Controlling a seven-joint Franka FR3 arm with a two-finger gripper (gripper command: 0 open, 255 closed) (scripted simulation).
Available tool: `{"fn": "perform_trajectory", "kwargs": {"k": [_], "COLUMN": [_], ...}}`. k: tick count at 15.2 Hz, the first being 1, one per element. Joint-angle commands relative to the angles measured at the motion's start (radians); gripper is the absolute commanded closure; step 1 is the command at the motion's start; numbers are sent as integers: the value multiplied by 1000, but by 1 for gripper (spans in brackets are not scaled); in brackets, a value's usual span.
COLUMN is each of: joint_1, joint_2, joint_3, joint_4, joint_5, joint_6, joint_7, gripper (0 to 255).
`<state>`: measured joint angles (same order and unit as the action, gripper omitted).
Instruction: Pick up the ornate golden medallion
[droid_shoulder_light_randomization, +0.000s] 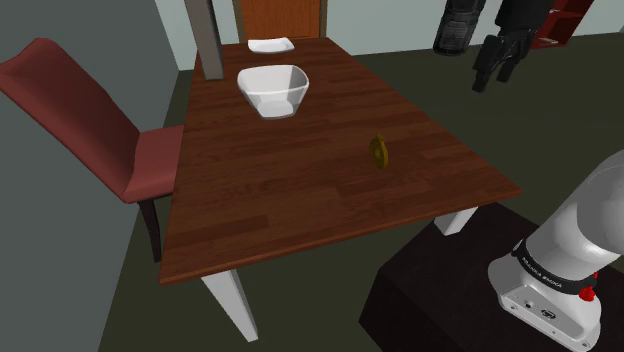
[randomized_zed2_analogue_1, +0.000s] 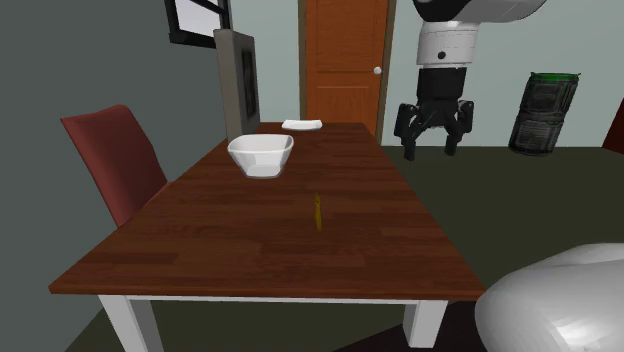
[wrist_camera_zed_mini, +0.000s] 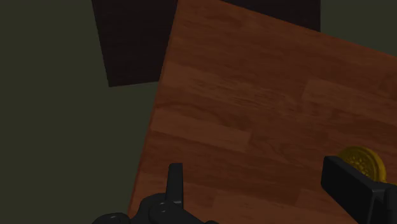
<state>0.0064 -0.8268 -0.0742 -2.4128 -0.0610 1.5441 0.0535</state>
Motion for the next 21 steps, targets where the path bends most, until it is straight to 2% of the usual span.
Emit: {"fn": "perform_trajectory", "kwargs": {"k": [1,6,12,19,21], "joint_1": [0,23,46,41,41], "joint_2": [0,31,132,325,334], "joint_3": [0,113,252,416,422], "joint_4": [0,-60,-80,-26,-35], "joint_5": [0,76,147,171,170], "joint_6": [0,118,274,453,471], "joint_7": [0,159,346,571,578], "gripper": [0,0,0,0,0]}}
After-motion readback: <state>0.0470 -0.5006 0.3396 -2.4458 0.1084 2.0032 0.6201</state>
